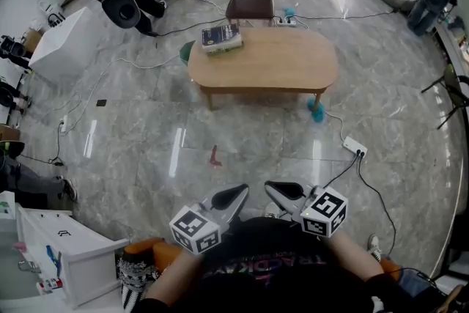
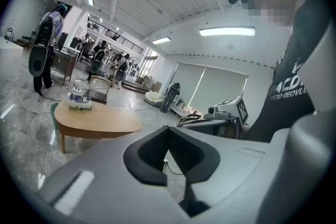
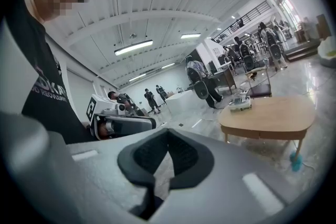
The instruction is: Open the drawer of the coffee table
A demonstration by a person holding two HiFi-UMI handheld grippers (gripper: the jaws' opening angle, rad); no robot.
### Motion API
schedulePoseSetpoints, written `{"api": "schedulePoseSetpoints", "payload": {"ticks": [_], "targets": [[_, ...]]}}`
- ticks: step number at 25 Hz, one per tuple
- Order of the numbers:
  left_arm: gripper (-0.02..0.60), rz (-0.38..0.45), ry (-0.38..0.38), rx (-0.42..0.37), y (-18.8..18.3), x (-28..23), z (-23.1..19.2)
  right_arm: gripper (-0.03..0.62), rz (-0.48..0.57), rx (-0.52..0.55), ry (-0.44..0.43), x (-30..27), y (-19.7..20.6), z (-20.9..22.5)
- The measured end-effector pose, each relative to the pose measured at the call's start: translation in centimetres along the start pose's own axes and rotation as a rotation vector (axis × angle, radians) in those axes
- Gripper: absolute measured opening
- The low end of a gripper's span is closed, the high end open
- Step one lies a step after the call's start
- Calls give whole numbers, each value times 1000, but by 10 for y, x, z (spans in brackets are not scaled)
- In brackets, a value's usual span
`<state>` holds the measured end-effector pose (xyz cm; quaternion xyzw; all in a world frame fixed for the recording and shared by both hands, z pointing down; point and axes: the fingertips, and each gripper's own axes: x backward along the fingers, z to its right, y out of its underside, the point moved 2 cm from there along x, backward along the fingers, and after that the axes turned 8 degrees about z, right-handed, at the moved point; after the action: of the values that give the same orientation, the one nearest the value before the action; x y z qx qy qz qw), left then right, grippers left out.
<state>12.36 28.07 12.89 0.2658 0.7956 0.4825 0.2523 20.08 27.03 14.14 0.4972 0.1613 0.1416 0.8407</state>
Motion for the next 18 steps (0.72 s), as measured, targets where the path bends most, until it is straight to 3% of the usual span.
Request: {"api": "schedulePoseSetpoints", "payload": {"ticks": [9,18], "targets": [[3,33,-71,7,-11,6,-22,0,1,-39,-5,-5,2,11],[2,45,-63,22,-37,28,-106,2,12,-48,73,-73,-7,29]]}}
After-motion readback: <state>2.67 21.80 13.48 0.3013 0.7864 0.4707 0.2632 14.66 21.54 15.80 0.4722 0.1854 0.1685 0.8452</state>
